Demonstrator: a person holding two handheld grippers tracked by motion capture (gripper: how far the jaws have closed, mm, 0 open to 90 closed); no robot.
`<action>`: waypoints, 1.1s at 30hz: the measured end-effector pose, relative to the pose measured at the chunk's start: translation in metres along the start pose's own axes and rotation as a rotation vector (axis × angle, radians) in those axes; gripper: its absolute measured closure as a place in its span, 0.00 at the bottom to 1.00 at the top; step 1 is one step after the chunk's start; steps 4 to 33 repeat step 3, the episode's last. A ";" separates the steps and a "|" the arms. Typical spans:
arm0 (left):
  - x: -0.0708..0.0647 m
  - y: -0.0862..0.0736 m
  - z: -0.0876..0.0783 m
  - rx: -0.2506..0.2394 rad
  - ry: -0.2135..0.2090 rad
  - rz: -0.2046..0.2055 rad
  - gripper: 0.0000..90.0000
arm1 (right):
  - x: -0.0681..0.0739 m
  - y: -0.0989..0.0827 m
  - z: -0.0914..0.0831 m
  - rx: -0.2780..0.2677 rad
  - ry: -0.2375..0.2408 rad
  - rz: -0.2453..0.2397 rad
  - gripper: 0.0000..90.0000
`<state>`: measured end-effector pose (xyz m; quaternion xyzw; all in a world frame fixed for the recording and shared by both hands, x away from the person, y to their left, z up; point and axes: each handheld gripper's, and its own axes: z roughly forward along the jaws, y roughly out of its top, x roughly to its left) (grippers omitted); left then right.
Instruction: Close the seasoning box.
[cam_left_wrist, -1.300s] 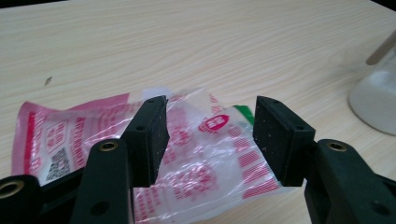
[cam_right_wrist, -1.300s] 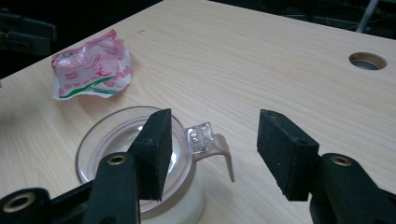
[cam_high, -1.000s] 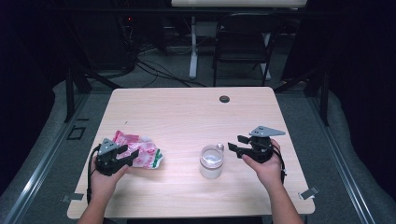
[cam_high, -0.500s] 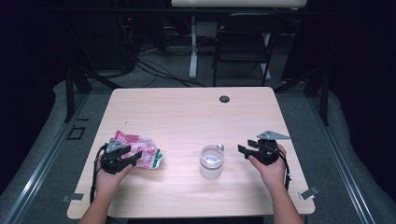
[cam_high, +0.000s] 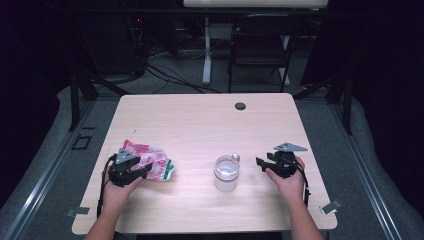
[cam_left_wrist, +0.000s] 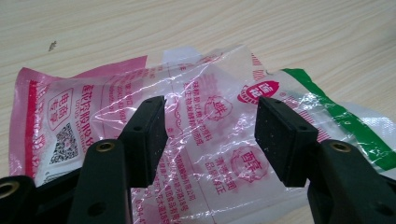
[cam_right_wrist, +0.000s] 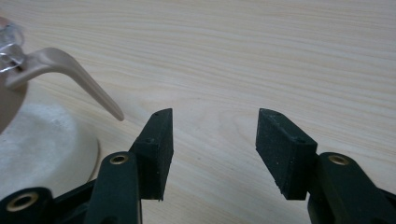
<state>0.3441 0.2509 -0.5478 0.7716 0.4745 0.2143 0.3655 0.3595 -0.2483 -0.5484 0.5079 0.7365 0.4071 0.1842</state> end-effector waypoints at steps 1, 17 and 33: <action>0.001 0.000 0.000 0.004 0.005 -0.005 0.48 | 0.000 0.000 0.000 0.002 -0.010 0.003 0.50; 0.001 0.000 -0.001 -0.005 0.004 -0.018 0.48 | -0.001 0.000 0.001 0.007 -0.007 0.016 0.50; 0.001 0.000 -0.001 -0.005 0.004 -0.018 0.48 | -0.001 0.000 0.001 0.007 -0.007 0.016 0.50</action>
